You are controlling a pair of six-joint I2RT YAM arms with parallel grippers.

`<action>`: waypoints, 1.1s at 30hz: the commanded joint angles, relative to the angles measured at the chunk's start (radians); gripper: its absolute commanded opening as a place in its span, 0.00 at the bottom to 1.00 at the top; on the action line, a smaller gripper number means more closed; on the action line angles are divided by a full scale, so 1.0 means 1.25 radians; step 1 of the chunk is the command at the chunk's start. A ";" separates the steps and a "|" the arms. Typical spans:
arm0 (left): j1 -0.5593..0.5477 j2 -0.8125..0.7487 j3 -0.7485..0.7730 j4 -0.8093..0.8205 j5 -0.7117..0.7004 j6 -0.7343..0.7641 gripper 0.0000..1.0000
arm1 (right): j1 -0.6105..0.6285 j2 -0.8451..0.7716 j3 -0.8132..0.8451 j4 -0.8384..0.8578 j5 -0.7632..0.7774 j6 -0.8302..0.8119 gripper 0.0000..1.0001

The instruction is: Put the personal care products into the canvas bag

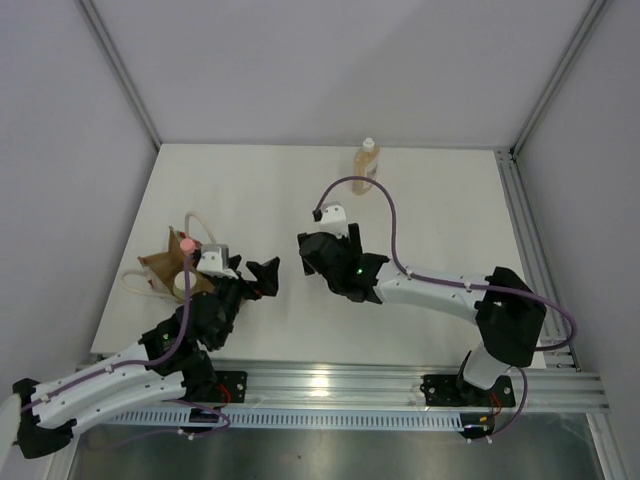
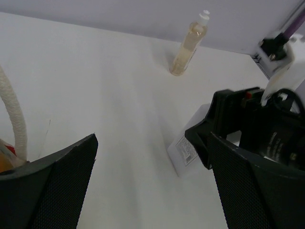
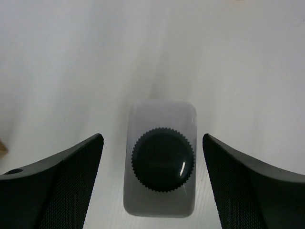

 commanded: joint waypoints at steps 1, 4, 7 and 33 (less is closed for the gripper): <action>-0.004 0.018 0.031 -0.006 0.022 -0.003 0.99 | -0.031 -0.090 0.085 -0.048 -0.053 -0.036 0.89; -0.006 0.058 0.051 -0.006 0.067 0.011 0.99 | -0.107 -0.175 0.111 -0.065 -0.180 -0.080 0.89; -0.004 0.142 0.132 -0.059 0.104 -0.033 0.99 | -0.217 -0.250 0.112 -0.096 -0.335 -0.094 0.88; -0.018 0.750 0.503 -0.146 0.140 -0.162 0.92 | -0.305 -0.658 -0.246 0.035 -0.578 -0.051 0.88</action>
